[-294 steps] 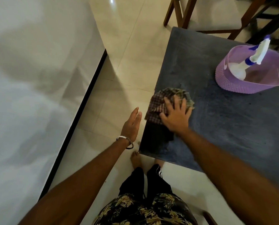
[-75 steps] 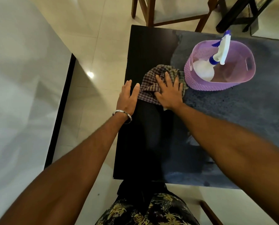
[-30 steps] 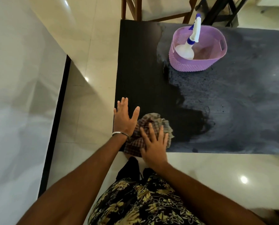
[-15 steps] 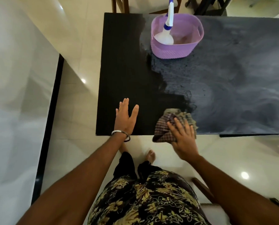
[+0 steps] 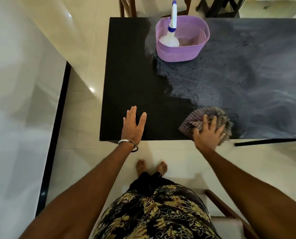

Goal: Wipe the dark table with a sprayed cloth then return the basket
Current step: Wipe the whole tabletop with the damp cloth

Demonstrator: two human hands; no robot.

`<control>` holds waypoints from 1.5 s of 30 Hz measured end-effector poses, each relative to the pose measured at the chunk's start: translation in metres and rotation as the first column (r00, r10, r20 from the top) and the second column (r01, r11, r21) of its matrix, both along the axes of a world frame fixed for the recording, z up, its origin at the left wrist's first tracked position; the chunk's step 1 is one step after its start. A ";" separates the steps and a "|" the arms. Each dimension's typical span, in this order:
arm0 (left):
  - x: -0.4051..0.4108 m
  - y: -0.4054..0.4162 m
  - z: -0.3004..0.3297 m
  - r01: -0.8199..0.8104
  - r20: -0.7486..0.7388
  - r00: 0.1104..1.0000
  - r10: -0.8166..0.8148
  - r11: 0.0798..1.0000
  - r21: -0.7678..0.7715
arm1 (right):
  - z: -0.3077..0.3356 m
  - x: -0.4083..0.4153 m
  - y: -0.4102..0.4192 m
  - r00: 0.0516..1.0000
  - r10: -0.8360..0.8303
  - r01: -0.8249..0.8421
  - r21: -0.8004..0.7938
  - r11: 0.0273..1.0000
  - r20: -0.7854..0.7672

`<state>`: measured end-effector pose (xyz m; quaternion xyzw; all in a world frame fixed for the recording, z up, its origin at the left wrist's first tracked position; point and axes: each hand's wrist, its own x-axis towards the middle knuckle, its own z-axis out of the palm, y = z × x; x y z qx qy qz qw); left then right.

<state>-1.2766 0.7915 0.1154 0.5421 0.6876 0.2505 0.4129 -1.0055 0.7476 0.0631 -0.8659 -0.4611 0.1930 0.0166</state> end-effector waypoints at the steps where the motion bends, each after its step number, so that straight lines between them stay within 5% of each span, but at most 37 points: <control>1: 0.002 0.002 0.000 0.010 0.007 1.000 -0.010 1.000 0.000 | 0.000 -0.022 0.002 0.994 0.106 -0.106 -0.022 0.994 0.000; 7: 0.014 0.013 0.003 0.054 -0.002 0.999 -0.054 0.998 -0.035 | 0.005 -0.159 0.018 0.724 0.680 -0.687 -0.029 0.726 -0.113; 12: 0.018 0.029 0.005 0.079 -0.041 0.996 -0.082 0.994 -0.078 | 0.003 -0.143 0.033 0.611 0.779 -0.786 0.010 0.618 -0.140; 21: 0.063 0.048 0.006 0.073 0.029 0.997 -0.072 0.996 -0.048 | -0.001 0.105 0.048 0.967 0.254 -0.255 -0.101 0.961 -0.030; 28: 0.122 0.058 0.002 0.034 0.040 0.999 -0.031 0.998 -0.055 | 0.012 0.281 0.035 0.980 -0.200 0.197 -0.128 0.972 -0.007; 33: 0.159 0.068 -0.002 -0.026 0.036 0.999 0.028 0.998 -0.063 | 0.003 0.302 0.074 0.964 -0.262 0.264 -0.104 0.959 0.033; 37: 0.177 0.074 -0.004 -0.070 0.007 0.998 0.070 0.997 -0.043 | -0.004 0.230 0.107 0.999 0.026 -0.026 -0.026 0.999 0.018; 40: 0.183 0.076 -0.004 -0.068 -0.031 0.997 0.067 0.997 -0.034 | 0.000 0.149 0.121 0.941 0.338 -0.338 -0.036 0.940 -0.013; 42: 0.186 0.078 -0.003 -0.027 -0.090 0.996 0.024 0.999 -0.034 | 0.004 0.092 0.115 0.822 0.568 -0.569 -0.034 0.821 -0.043; 45: 0.190 0.084 0.001 0.018 -0.161 0.987 -0.023 0.999 -0.035 | 0.009 0.030 0.087 0.524 0.848 -0.851 -0.033 0.523 -0.079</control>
